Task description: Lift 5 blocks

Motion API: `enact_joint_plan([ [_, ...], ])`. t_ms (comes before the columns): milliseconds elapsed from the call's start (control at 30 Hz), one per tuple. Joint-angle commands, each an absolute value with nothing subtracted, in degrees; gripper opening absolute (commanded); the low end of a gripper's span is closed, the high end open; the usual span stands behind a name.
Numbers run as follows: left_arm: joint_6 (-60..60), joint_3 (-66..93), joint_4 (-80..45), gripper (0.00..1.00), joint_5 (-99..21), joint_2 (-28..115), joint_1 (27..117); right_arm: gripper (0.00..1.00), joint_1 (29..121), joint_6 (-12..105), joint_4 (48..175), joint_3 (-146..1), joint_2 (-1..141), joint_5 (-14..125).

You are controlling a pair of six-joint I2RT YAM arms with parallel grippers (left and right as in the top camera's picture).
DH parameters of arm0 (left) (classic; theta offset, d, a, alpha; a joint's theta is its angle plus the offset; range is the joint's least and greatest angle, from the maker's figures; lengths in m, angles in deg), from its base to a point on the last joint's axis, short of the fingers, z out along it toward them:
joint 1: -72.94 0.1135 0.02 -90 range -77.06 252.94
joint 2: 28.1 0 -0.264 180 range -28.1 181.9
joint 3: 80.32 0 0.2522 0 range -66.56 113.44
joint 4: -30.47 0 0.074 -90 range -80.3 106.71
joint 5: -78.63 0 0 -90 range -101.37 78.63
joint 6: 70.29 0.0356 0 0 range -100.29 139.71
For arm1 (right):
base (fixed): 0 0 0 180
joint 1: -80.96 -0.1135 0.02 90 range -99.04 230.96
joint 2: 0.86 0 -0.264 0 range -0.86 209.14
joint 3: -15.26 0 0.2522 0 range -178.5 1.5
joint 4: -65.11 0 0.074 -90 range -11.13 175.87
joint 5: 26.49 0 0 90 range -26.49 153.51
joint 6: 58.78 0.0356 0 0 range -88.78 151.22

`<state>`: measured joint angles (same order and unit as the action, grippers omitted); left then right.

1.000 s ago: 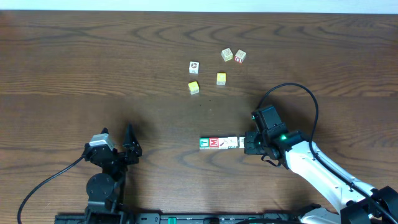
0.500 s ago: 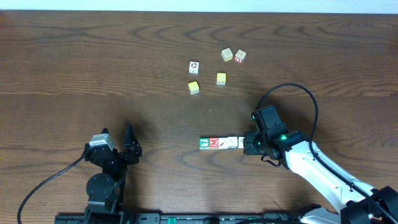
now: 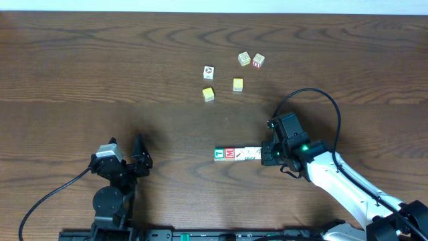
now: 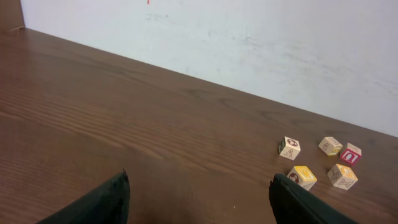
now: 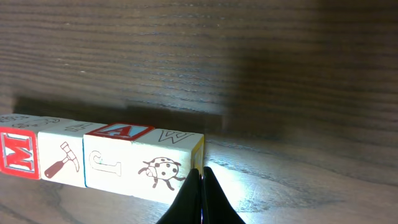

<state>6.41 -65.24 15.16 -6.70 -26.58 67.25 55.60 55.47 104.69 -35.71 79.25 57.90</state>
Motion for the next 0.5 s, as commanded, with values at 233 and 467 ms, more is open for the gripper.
enact_joint_plan([
  [233, 6.5, -66.3, 12.9, 0.72, -5.8, -26.6, 67.2, 0.01, 55.8, 54.4, 104.6, -35.9, 79.2, 57.7],
  [467, 6.5, -66.3, 12.9, 0.72, -5.7, -26.6, 67.2, 0.01, 56.0, 58.8, 106.7, -35.9, 79.2, 64.0],
])
